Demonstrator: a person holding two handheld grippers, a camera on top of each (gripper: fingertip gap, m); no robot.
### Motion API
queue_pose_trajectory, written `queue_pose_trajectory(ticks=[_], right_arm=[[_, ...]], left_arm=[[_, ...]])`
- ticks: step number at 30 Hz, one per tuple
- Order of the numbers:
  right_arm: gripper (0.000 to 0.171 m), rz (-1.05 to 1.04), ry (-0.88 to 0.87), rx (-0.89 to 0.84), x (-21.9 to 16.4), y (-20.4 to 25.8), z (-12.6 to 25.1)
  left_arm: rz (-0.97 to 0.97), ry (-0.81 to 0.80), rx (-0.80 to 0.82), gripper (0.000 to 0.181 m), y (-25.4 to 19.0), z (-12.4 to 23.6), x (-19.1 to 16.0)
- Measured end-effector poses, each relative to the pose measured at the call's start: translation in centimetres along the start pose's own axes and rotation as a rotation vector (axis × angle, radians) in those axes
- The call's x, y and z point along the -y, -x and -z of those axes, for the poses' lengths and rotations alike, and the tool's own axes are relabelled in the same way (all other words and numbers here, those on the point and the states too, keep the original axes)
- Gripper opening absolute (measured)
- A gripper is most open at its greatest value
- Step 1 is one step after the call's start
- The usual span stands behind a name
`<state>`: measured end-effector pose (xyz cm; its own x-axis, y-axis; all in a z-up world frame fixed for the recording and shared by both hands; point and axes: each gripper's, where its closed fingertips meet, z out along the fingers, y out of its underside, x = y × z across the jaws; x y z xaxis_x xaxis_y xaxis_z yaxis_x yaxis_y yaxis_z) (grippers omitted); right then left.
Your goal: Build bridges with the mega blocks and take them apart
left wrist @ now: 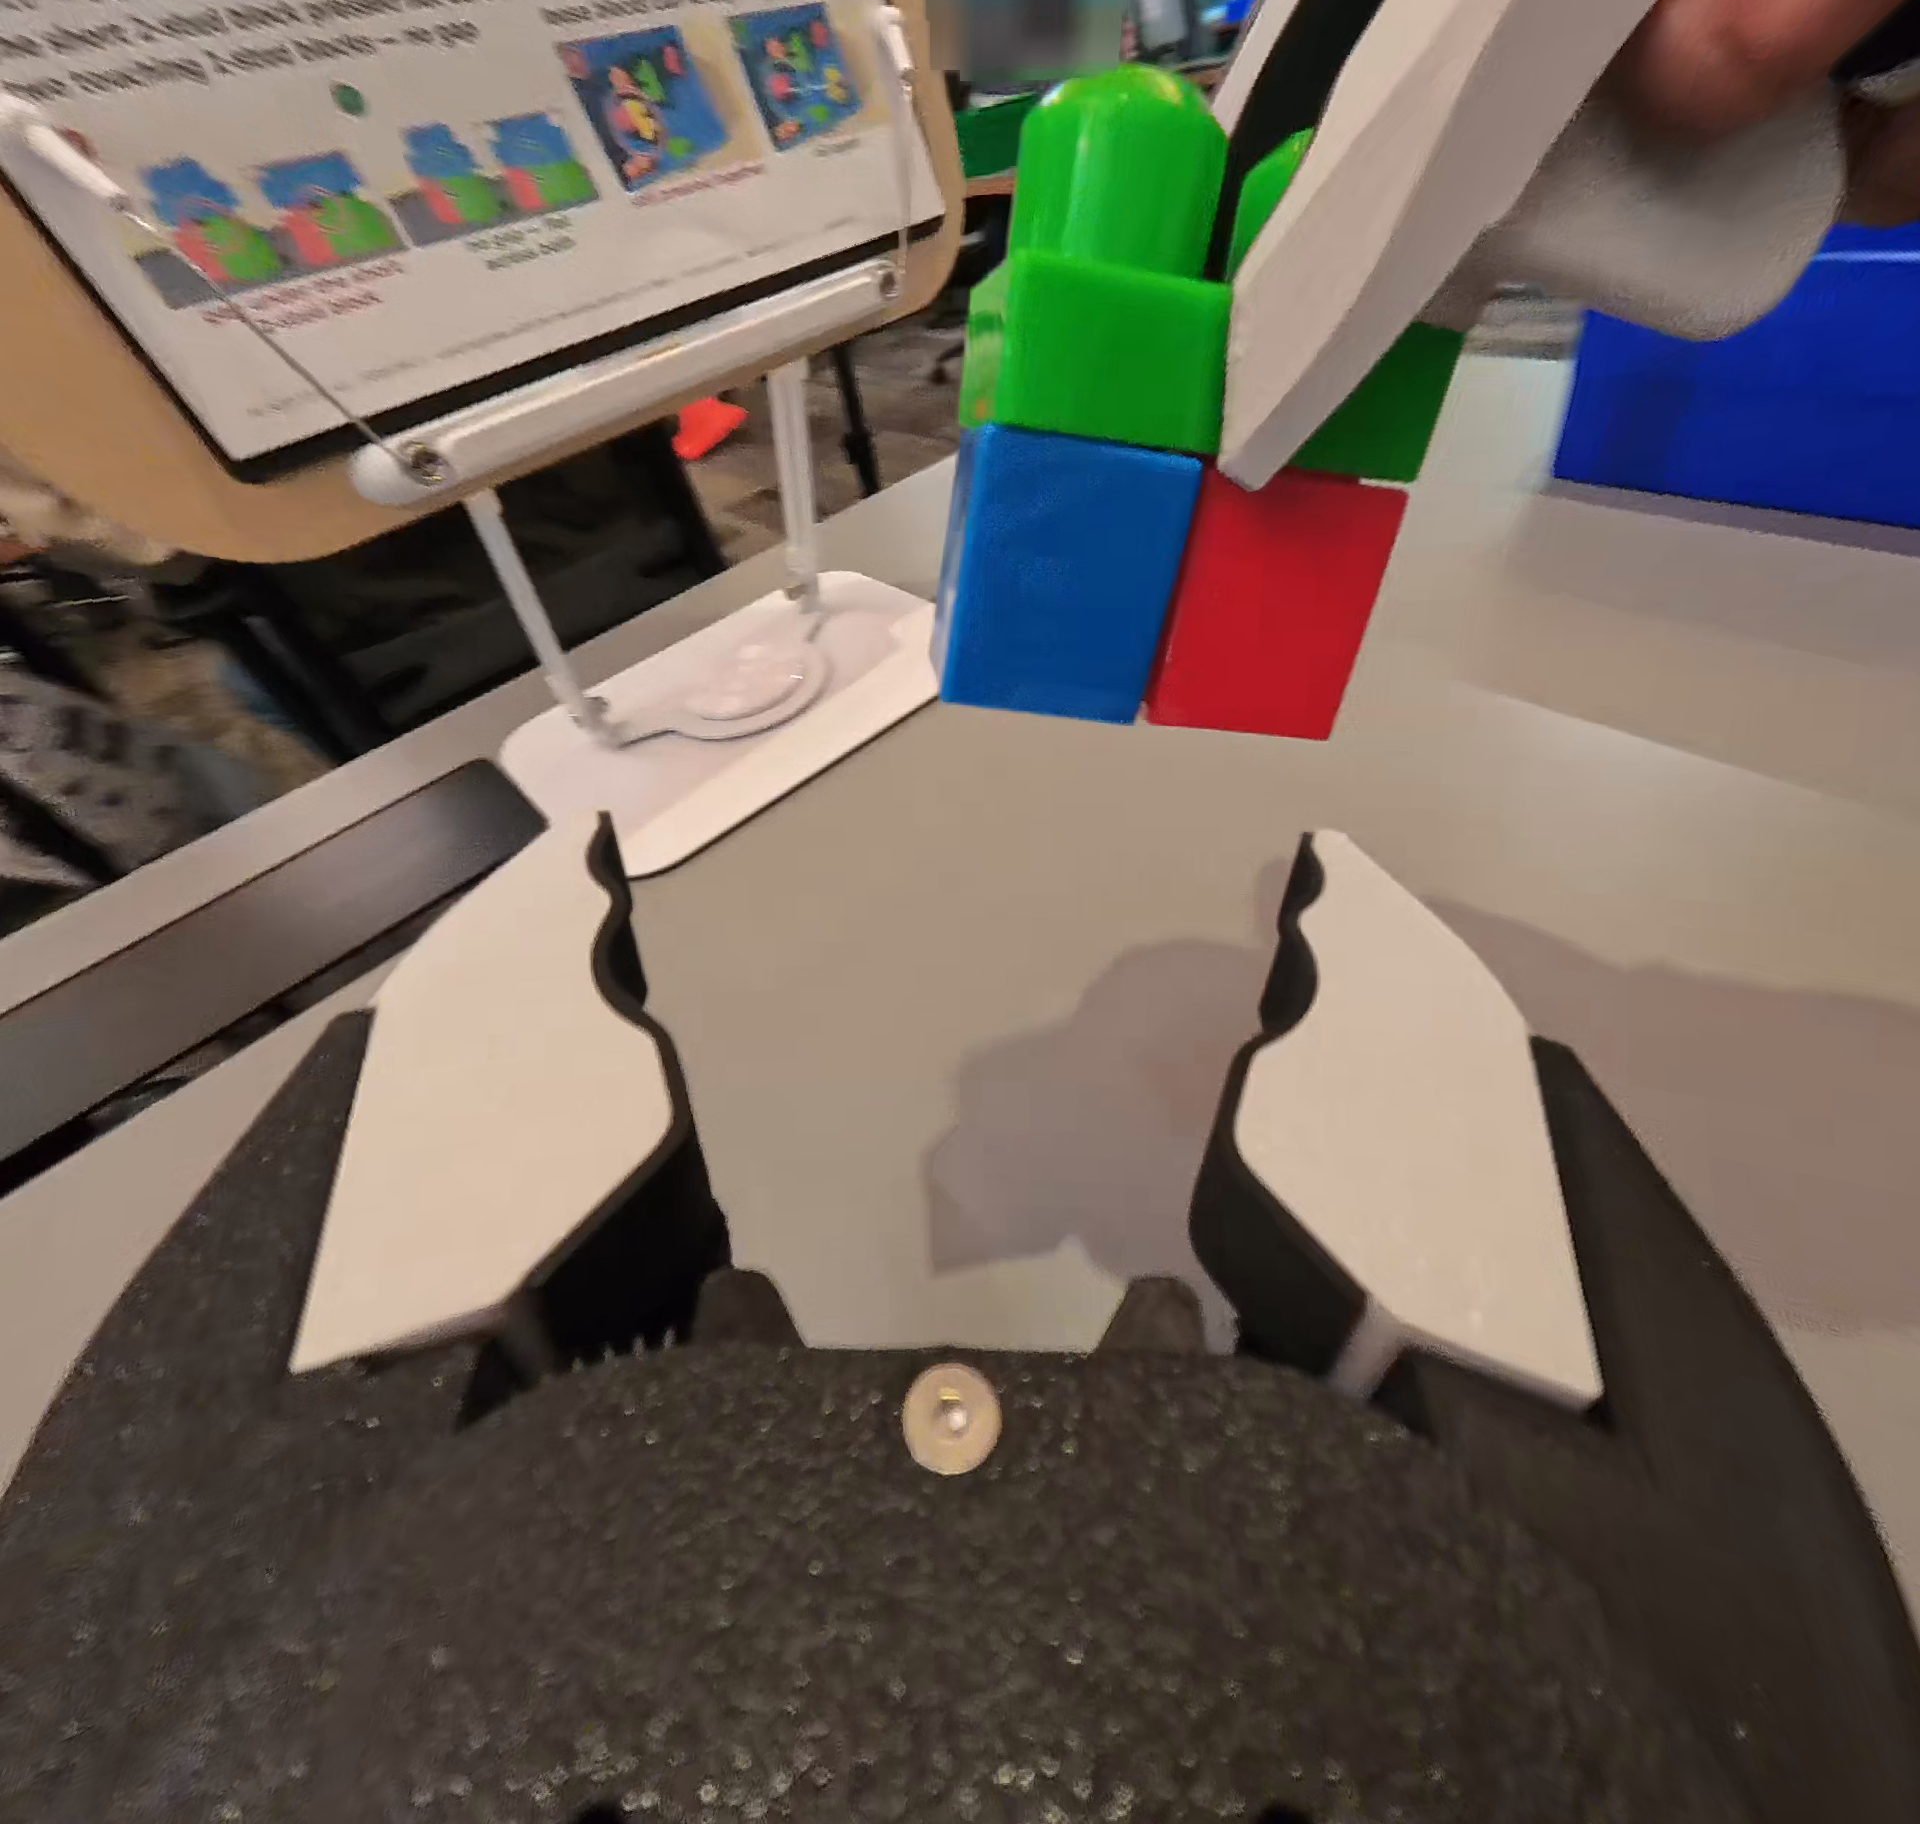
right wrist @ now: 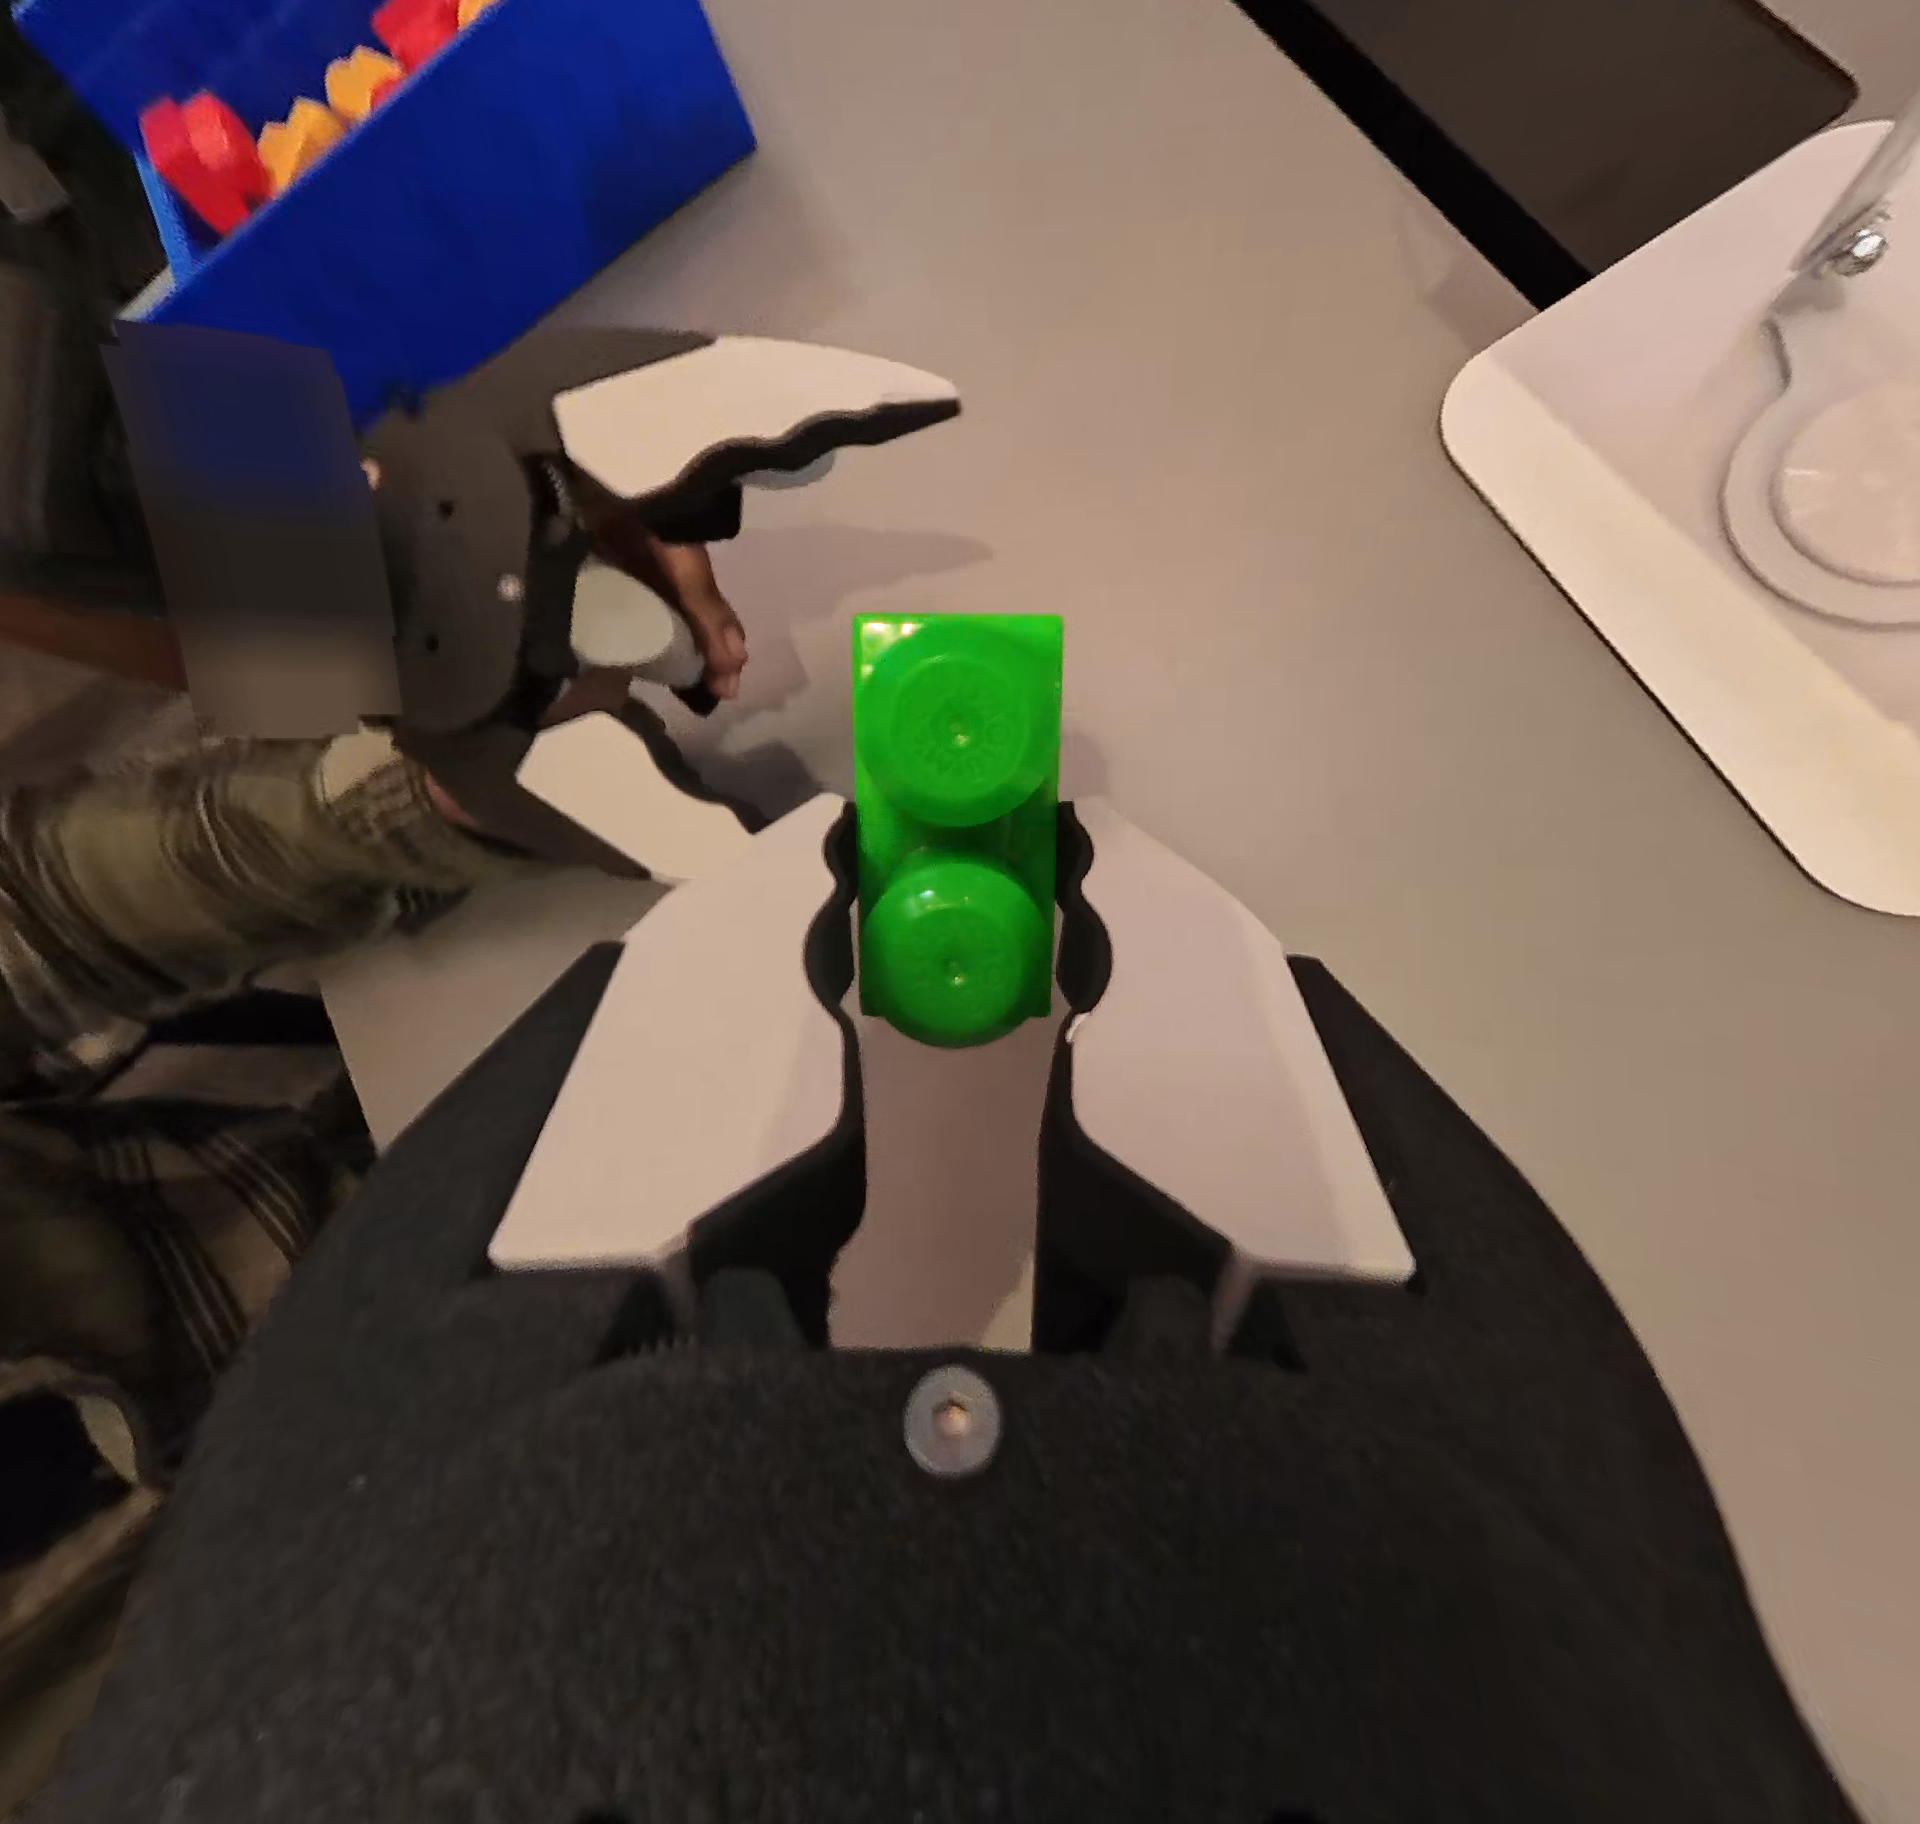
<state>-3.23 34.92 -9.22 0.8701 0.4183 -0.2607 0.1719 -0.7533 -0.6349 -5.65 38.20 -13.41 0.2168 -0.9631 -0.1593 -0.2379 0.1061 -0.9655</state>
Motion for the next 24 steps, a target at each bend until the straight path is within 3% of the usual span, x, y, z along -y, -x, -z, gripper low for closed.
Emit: queue_pose_trajectory(ticks=[8,15,18,24], right_arm=[[0.035,-0.064,-0.026,-0.065,1.2,-0.2,-0.3],[0.035,-0.066,0.013,-0.081,1.3,0.7,-1.6],[0.035,-0.068,0.015,-0.089,1.6,0.8,-1.9],[0.035,-0.084,0.06,-0.091,1.0,0.7,-2.4]], left_arm=[[-0.155,-0.003,0.253,0.119,0.5,-0.8,2.1],[-0.127,0.033,0.243,0.108,0.8,-2.2,0.8],[-0.149,0.045,0.231,0.087,0.7,-2.2,0.5],[-0.188,0.065,0.203,0.086,0.7,-2.4,-0.1]])
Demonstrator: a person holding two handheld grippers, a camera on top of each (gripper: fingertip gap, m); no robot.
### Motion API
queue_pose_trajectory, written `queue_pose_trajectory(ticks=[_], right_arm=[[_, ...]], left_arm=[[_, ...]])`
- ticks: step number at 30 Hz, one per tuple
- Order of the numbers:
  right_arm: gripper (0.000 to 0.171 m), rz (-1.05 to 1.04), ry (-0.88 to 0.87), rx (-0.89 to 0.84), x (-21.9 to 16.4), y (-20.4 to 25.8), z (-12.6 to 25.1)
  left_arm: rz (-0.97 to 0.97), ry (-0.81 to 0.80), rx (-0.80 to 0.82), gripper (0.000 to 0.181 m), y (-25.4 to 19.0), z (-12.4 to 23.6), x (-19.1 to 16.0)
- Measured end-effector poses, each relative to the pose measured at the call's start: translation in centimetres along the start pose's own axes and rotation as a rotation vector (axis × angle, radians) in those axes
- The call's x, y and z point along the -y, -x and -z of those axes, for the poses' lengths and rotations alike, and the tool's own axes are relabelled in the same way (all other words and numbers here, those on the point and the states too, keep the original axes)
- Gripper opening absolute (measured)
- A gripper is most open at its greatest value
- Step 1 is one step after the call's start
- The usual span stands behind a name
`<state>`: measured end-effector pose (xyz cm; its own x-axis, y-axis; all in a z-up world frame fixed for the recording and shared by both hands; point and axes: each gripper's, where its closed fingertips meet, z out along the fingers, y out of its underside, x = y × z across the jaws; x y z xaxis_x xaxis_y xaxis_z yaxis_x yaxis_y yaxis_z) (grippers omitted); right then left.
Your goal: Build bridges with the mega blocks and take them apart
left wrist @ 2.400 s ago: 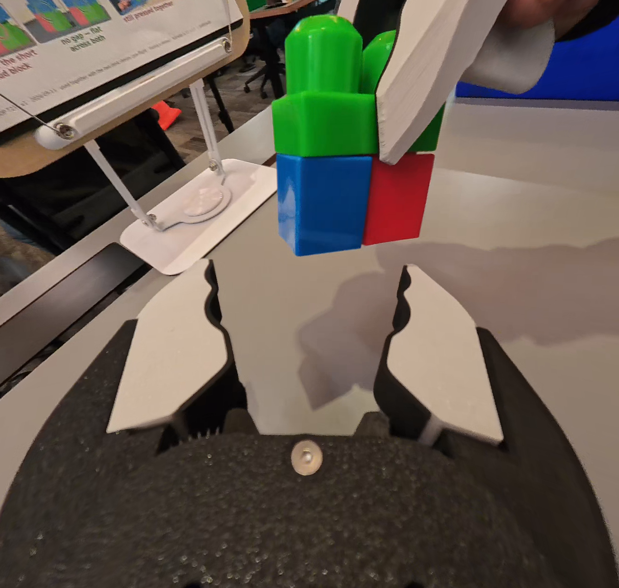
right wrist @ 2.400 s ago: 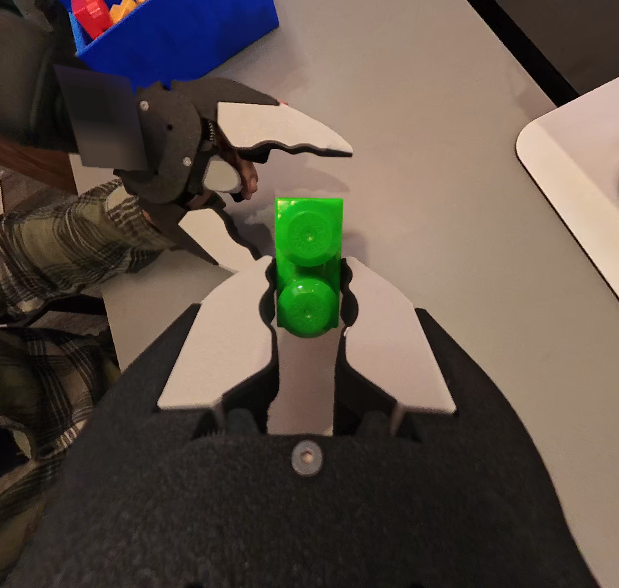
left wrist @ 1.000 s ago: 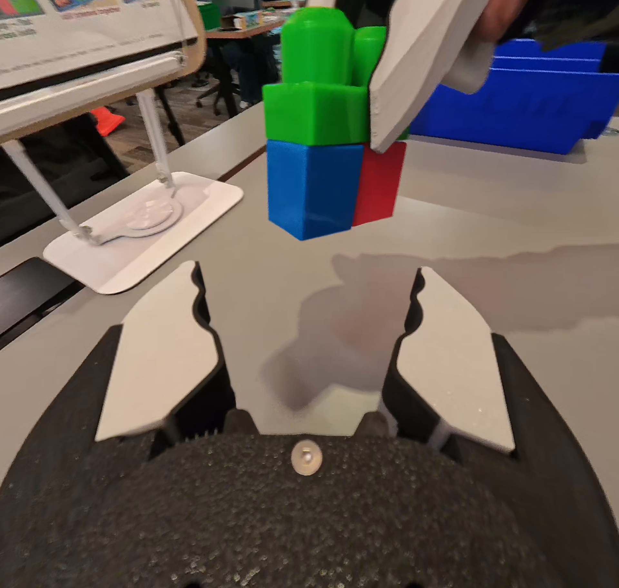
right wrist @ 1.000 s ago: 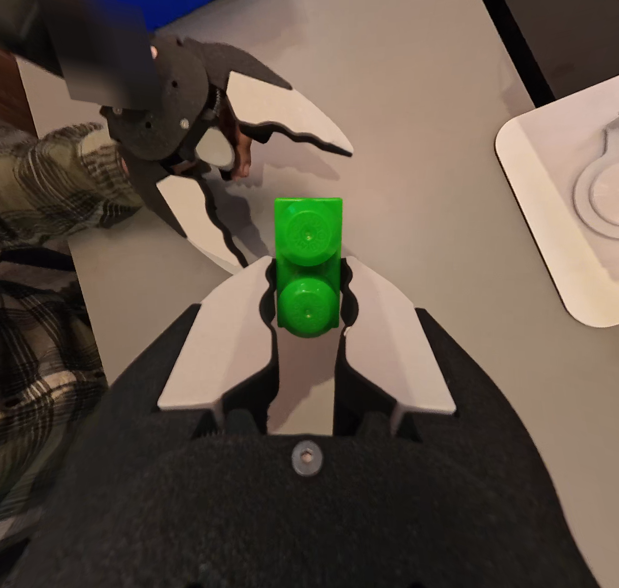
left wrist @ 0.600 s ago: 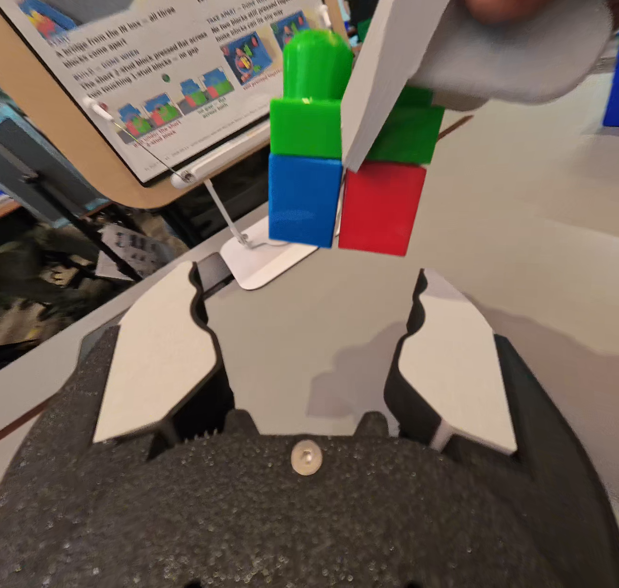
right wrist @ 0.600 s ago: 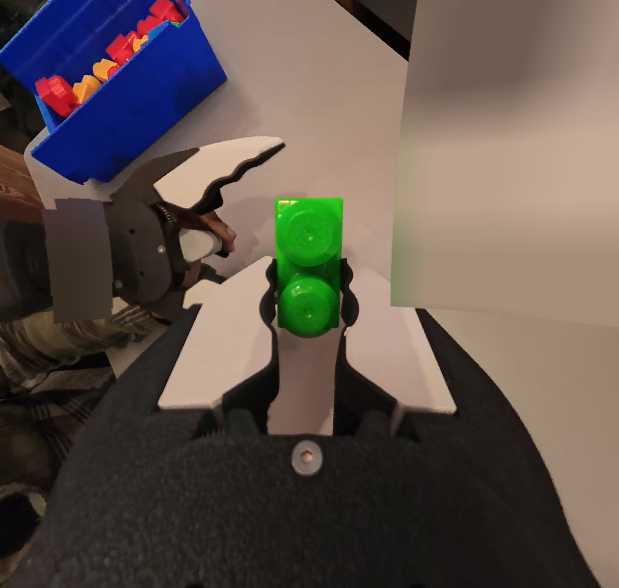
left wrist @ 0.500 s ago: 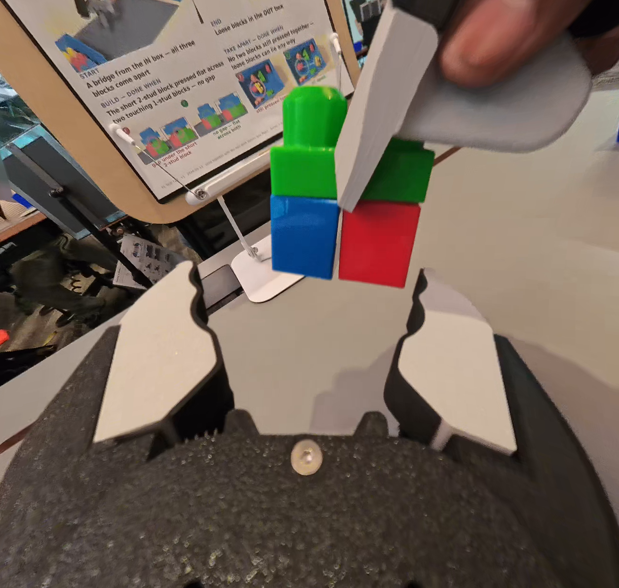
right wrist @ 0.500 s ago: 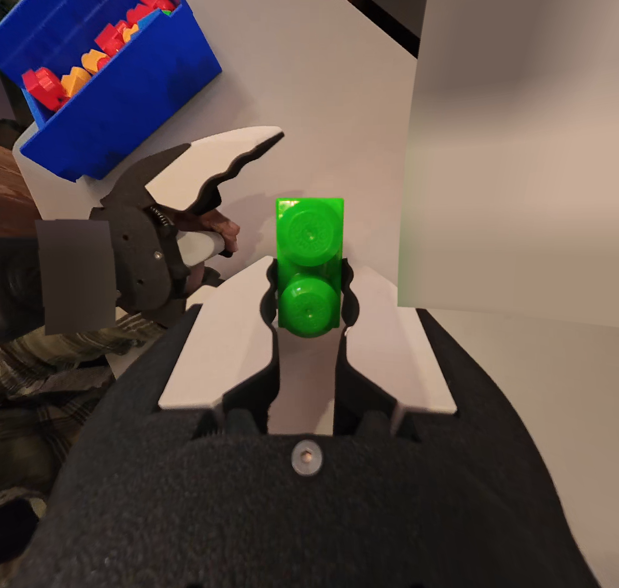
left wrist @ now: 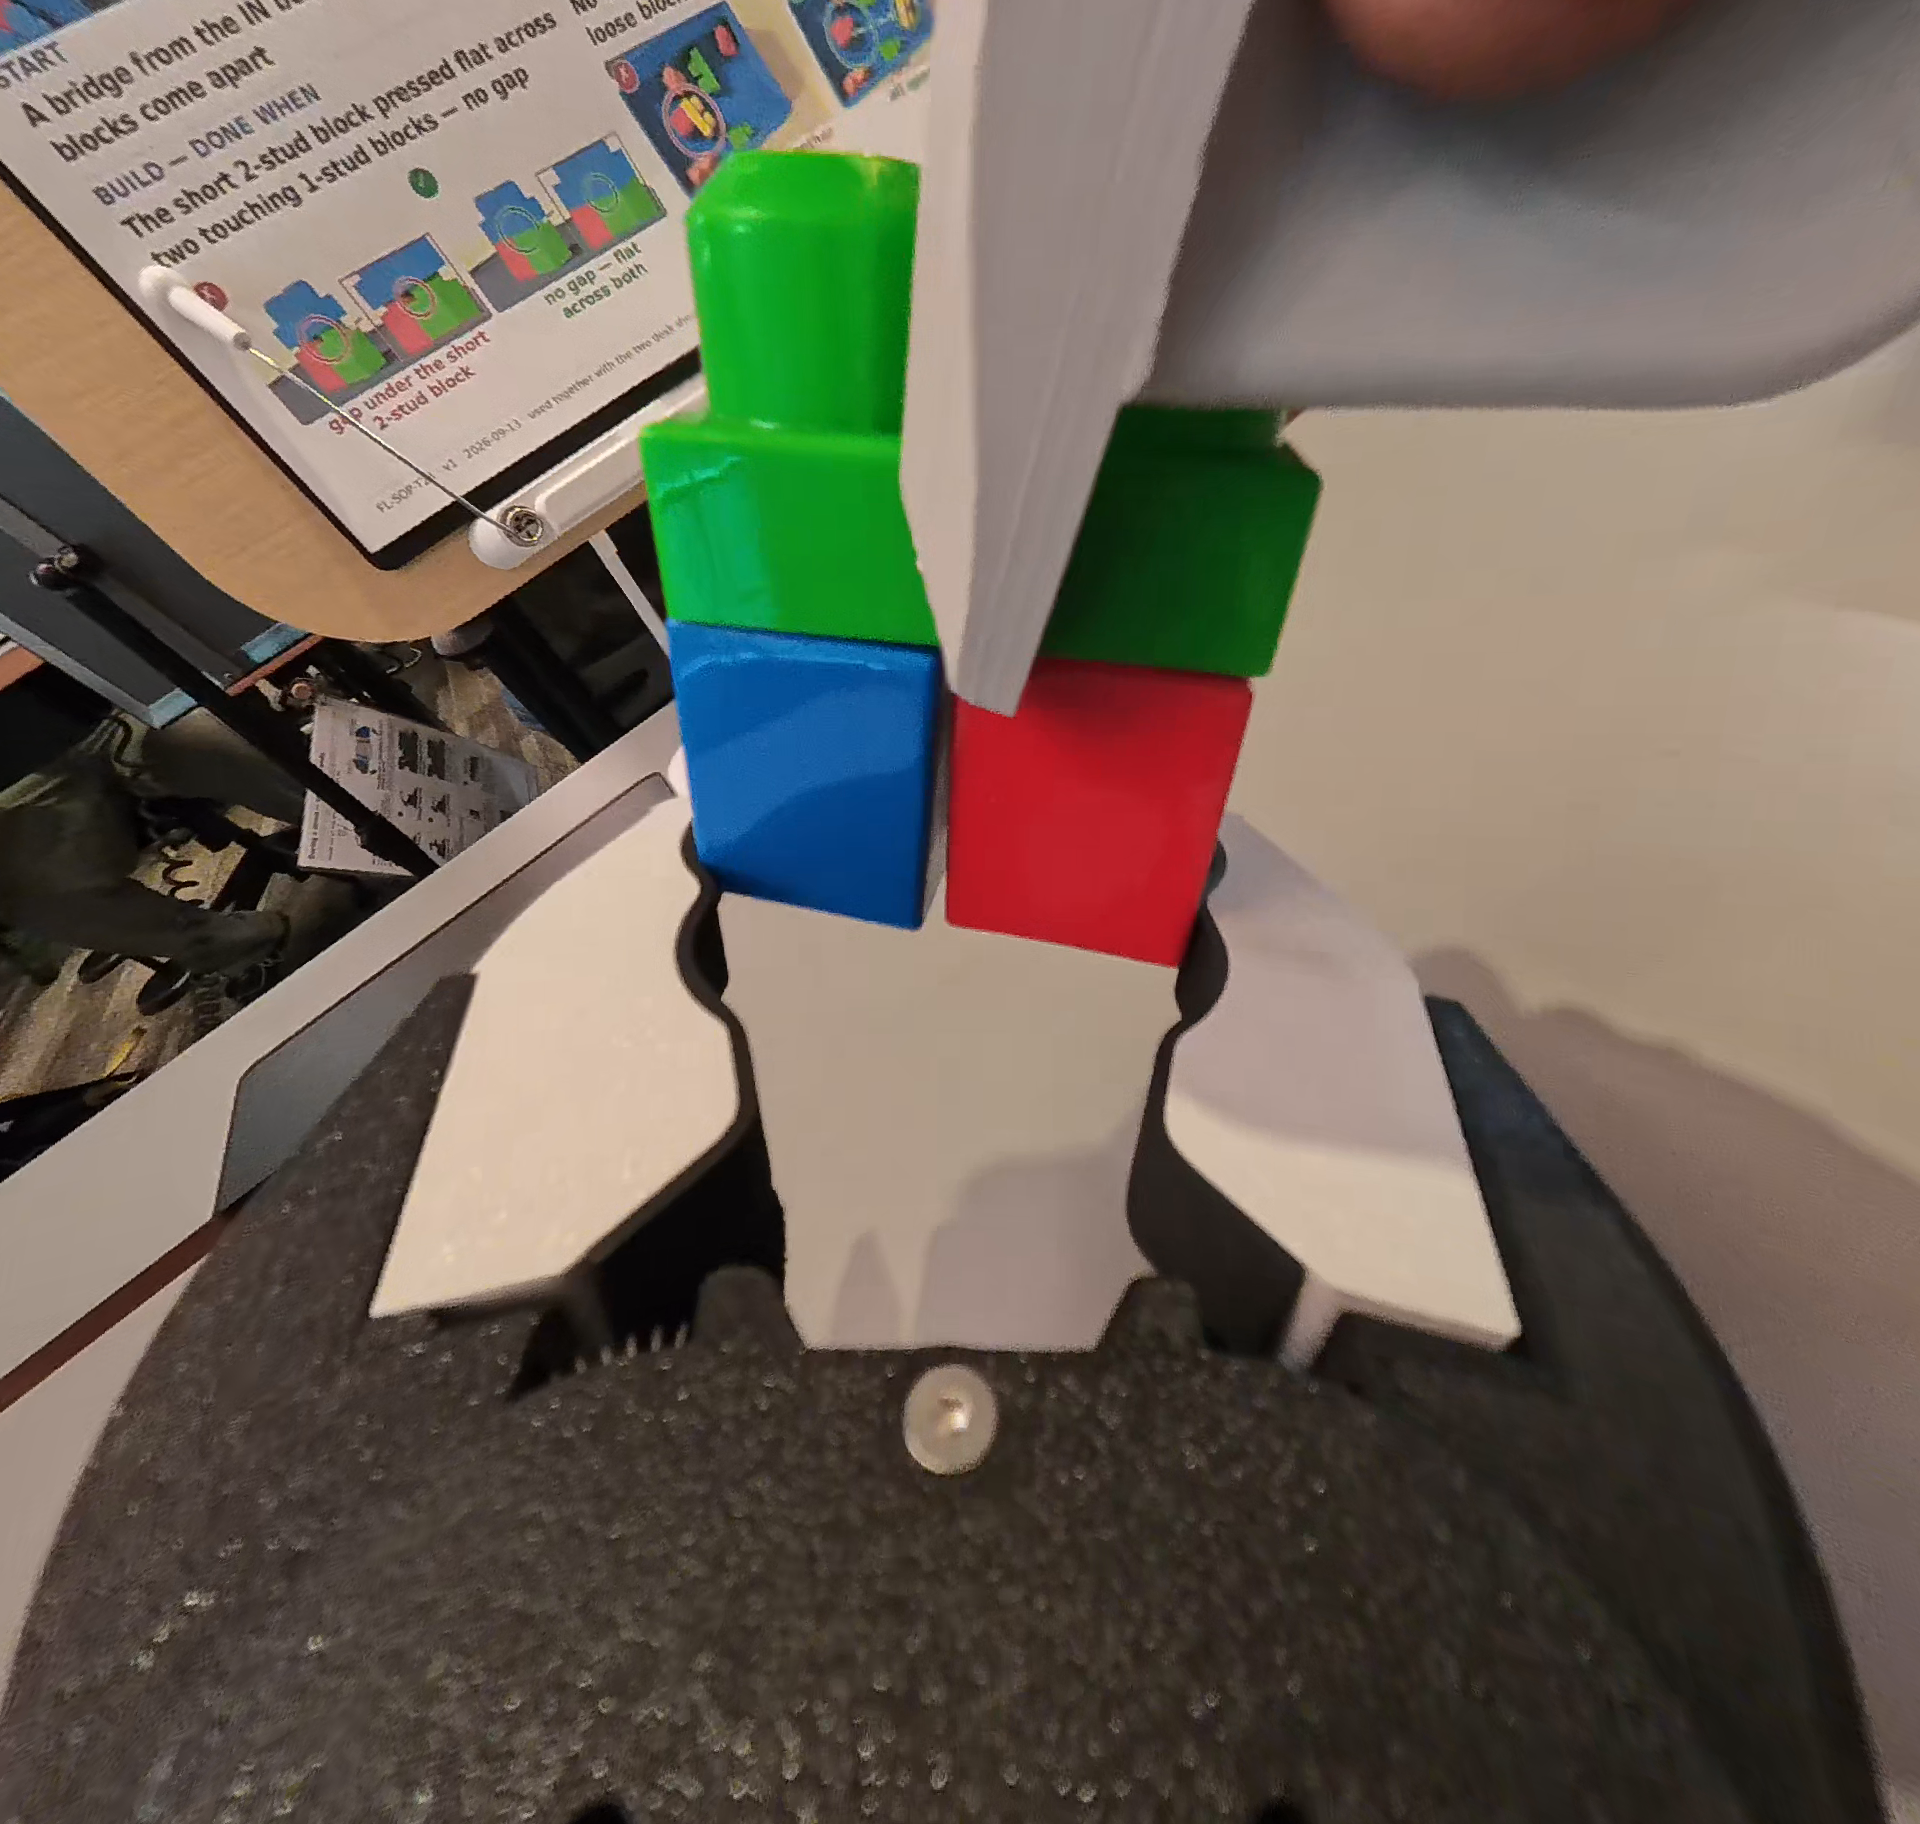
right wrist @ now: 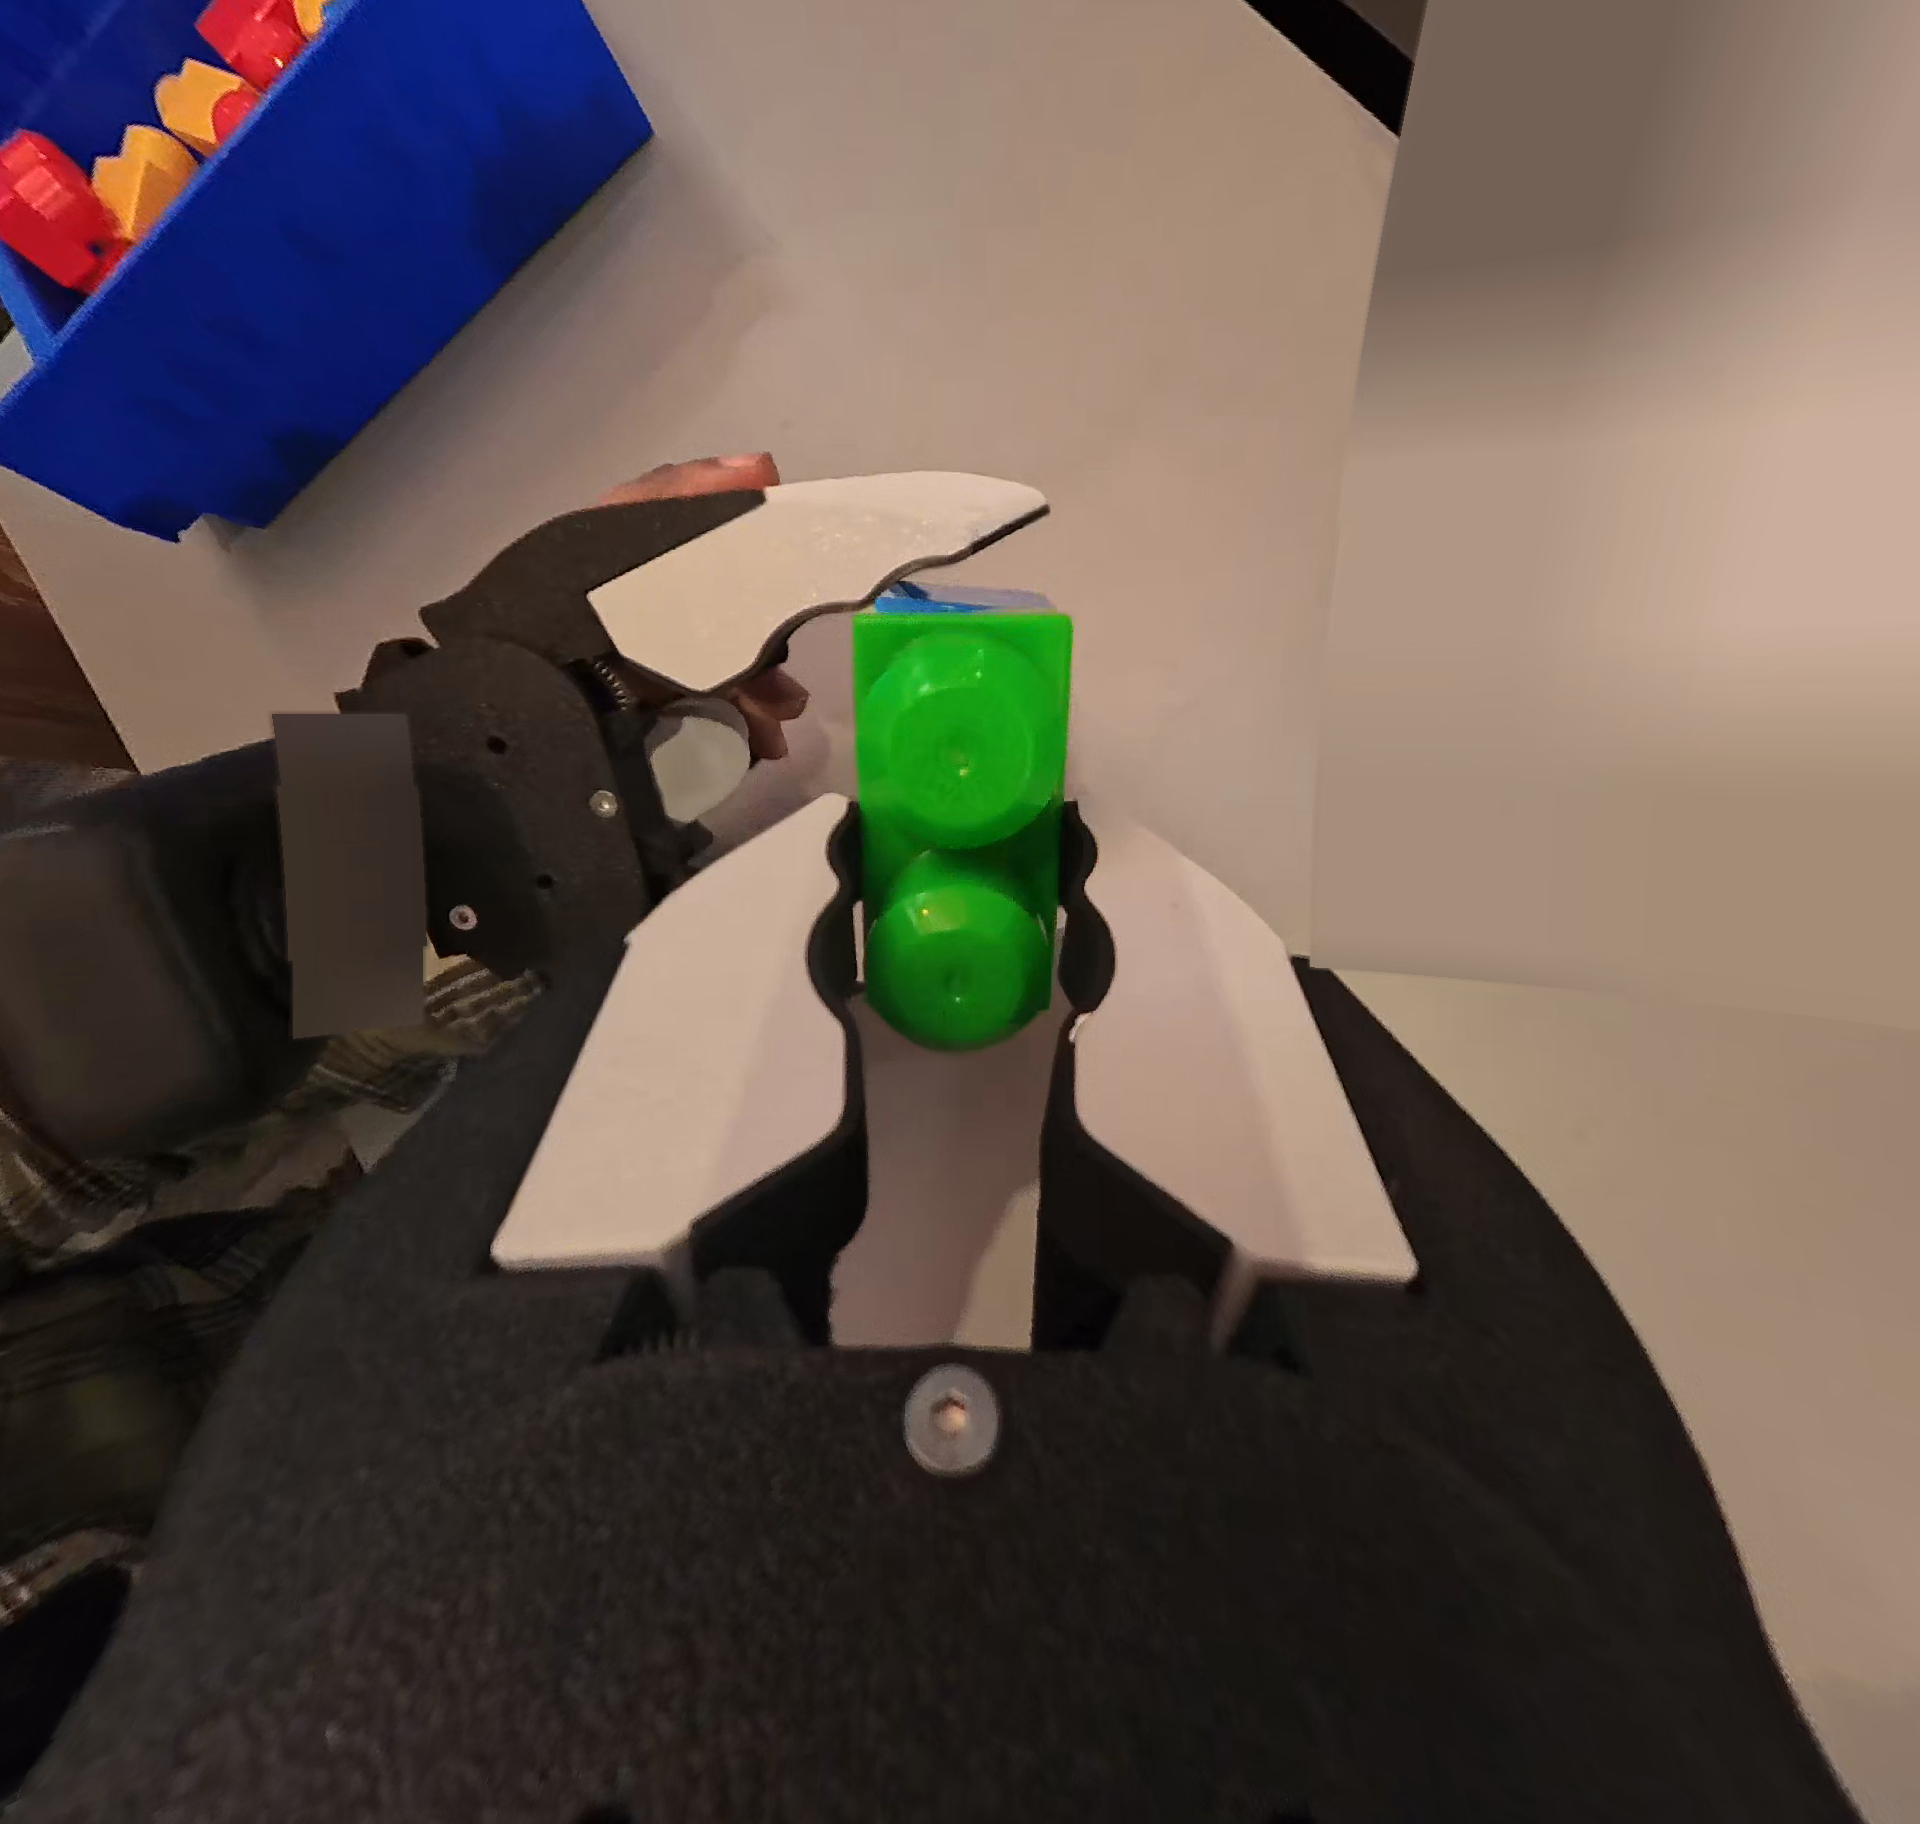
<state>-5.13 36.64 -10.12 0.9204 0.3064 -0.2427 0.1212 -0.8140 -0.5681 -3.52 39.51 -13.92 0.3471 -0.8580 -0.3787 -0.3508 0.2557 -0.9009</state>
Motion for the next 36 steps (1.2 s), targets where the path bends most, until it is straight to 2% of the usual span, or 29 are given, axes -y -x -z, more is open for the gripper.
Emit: queue_pose_trajectory(ticks=[8,13,20,24,30,36], right_arm=[[0.035,-0.028,0.038,0.028,-0.1,-0.1,0.1],[0.035,-0.035,0.082,0.023,-0.5,-0.3,-0.2],[0.035,-0.045,0.11,0.003,-1.1,-0.7,-1.2],[0.035,-0.056,0.114,0.02,-1.2,-0.4,-1.6],[0.035,-0.073,0.113,0.04,-1.1,-0.1,-1.5],[0.035,-0.089,0.137,0.051,-1.6,0.0,-1.4]], left_arm=[[0.115,-0.015,-0.102,0.109,-0.5,-0.4,-0.8],[0.158,-0.031,-0.159,0.115,-1.0,-0.5,-0.7],[0.174,-0.042,-0.133,0.124,-0.5,-0.5,-0.6],[0.164,-0.047,-0.148,0.119,-1.0,-0.5,-0.5],[0.13,-0.06,-0.19,0.093,-1.7,-0.2,-0.2],[0.095,-0.039,-0.207,0.09,-2.1,-0.1,-0.4]])
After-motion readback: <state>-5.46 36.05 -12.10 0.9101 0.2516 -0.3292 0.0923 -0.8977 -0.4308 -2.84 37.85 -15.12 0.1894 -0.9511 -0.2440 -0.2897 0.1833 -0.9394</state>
